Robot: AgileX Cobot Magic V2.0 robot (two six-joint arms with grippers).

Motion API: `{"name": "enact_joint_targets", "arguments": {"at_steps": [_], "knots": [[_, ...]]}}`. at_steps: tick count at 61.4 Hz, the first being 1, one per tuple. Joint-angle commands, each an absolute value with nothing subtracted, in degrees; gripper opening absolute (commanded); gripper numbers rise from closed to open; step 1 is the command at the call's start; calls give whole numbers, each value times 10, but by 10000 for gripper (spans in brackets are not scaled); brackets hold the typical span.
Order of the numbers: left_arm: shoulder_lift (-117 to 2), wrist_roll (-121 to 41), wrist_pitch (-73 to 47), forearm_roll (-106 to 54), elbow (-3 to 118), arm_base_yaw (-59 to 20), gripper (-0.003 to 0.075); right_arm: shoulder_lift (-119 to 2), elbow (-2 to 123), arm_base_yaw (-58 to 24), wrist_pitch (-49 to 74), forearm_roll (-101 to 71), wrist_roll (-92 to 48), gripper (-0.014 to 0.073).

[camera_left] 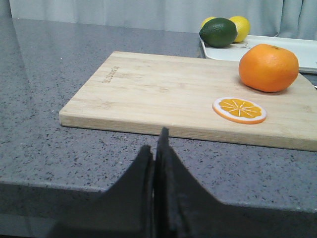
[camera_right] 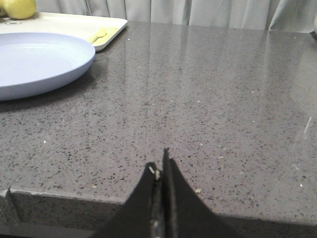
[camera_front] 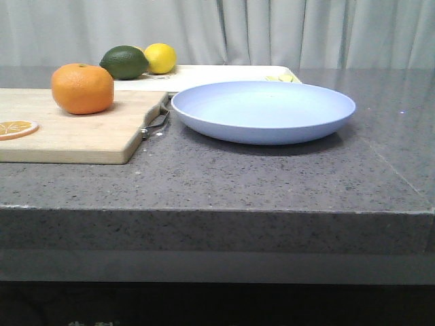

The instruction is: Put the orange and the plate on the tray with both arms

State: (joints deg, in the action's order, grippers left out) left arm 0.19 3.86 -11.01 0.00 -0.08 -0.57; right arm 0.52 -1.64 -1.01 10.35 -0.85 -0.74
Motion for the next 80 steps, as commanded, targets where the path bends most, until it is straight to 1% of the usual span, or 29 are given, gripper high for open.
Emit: {"name": "enact_joint_targets", "arguments": {"at_steps": [1,61,66,74,80], "knots": [[13,43,-61,-4,-3,-5,-18,18,-14,-8,53,-8,-11,-62],[13,43,-45,-4,-3,-5,-18,18,-14,-8,52,-8,-11,-62],[13,43,-20,-6,-3,-5,-18,18,-14,-8,50,-8,-11,-62],[13,43,56,-32,-3,-5,-18,18,-12,-8,33,-9,-11,-62],[13,43,69,-47,8,-5,-18,18,7,-8,38,-9,-11,-62]]}}
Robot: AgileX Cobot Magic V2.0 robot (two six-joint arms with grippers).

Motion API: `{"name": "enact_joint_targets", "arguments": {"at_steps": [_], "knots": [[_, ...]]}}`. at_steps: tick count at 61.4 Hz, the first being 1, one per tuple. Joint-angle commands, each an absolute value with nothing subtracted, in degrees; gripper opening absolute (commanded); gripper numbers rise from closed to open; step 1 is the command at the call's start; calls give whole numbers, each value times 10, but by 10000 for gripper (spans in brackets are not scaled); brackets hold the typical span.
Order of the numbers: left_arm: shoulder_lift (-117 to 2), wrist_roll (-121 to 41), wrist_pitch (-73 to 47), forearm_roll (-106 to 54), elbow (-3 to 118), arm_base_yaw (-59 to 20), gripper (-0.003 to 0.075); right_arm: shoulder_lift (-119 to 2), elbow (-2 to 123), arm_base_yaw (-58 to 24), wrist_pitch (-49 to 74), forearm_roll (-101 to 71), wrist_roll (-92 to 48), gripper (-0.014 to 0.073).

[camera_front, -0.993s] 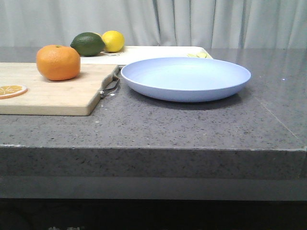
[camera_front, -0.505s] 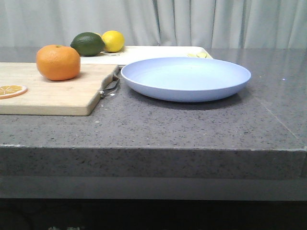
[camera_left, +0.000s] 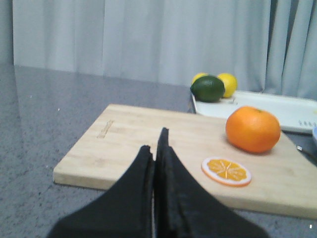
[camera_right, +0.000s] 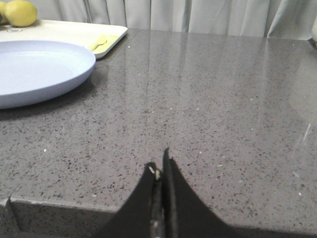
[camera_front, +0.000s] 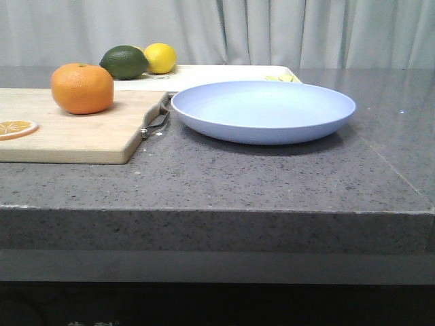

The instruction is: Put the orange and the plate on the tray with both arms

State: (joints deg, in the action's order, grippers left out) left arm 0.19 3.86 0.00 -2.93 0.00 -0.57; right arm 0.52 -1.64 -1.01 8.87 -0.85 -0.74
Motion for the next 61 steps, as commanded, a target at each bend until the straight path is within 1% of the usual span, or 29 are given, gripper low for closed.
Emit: {"name": "enact_joint_targets", "arguments": {"at_steps": [1,8,15,23,36,43,53,56,58,61], "knots": [[13,43,68,-47,11,-5,-17,18,11,-8,41,-9,-11,-62],[8,42,55,-40,51,-5,-17,13,56,-8,75,-9,-11,-62],[-28,33,40,-30,109,-5,-17,-19,124,-8,104,-9,-11,-62],[-109,33,32,25,175,-5,-18,-105,214,-8,114,-9,-11,-62],[-263,33,34,27,262,-5,-18,-254,349,-8,142,-9,-11,-62],[-312,33,38,23,281,-5,-18,-304,378,-8,142,-9,-11,-62],[-331,33,61,23,283,-5,-17,-319,380,-8,129,-9,-11,-57],[-331,33,65,19,283,-5,-12,-319,380,-8,128,-9,-11,-39],[-331,33,65,18,283,-5,4,-319,380,-8,128,-9,-11,-11],[-331,33,65,18,283,-5,54,-319,380,-8,128,-9,-11,59]]}}
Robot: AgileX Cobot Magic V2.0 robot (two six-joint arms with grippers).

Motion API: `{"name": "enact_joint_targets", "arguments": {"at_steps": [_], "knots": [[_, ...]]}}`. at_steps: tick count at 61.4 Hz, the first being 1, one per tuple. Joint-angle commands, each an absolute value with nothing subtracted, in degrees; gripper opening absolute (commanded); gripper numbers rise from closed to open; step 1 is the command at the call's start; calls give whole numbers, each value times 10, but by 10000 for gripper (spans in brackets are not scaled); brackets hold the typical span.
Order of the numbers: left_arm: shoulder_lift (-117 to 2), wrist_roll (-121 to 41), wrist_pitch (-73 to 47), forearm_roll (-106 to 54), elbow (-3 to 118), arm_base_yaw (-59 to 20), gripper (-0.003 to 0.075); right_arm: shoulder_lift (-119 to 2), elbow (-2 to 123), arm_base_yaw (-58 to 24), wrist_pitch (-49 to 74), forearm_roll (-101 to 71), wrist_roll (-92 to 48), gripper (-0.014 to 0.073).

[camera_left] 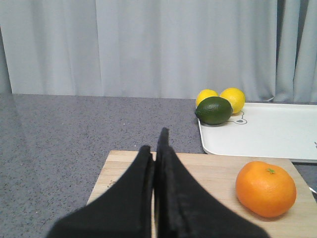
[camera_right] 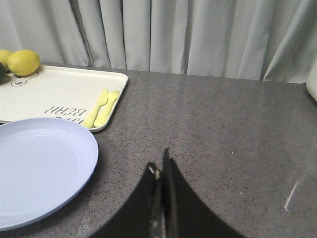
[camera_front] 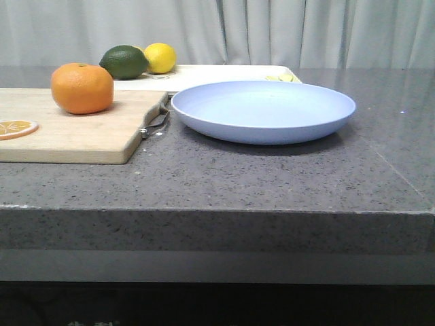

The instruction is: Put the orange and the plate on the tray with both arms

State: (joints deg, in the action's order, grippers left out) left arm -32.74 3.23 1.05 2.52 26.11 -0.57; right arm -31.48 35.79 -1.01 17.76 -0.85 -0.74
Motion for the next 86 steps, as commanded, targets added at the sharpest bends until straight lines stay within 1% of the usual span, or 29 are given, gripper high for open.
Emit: {"name": "enact_joint_targets", "arguments": {"at_steps": [1,3,5,7,8,9,10,11,12,13,15,16,20,25,38,53,62,67,86], "knots": [[-331,33,65,18,283,-5,83,-319,380,-8,128,-9,-11,81],[-331,33,65,18,282,-5,128,-319,380,-8,128,-9,-11,144],[-331,33,65,18,281,-5,195,-319,380,-8,128,-9,-11,216],[-331,33,65,18,279,-5,274,-319,380,-8,128,-9,-11,295],[-331,33,65,18,279,-5,326,-319,380,-8,128,-9,-11,326],[-331,33,65,17,279,-5,363,-319,380,-8,128,-9,-11,358],[-331,33,66,17,278,-5,417,-319,380,-8,128,-9,-11,405],[-331,33,67,15,277,-5,452,-319,380,-8,128,-9,-11,435],[-331,33,71,10,277,-5,504,-319,380,-8,128,-9,-11,463],[-331,33,73,8,276,-5,536,-319,380,-8,128,-9,-11,504],[-331,33,73,0,275,-5,606,-319,380,-8,128,-9,-11,554],[-331,33,73,0,275,-5,630,-319,380,-8,128,-9,-11,586],[-331,33,73,0,275,-5,700,-319,380,-8,130,-9,-11,663],[-331,33,73,0,275,-5,703,-319,380,-8,131,-9,-11,650],[-331,33,72,0,275,-5,699,-319,380,-8,131,-9,-11,651],[-338,33,69,0,280,-5,653,-319,380,-8,130,-9,-11,651],[-403,33,11,-15,336,-6,651,-319,380,-8,126,-9,-11,651],[-452,33,-47,-15,383,-18,651,-319,380,-8,126,-9,-11,651],[-659,33,-259,-38,596,-114,651,-319,380,-8,126,-9,-11,651]]}}
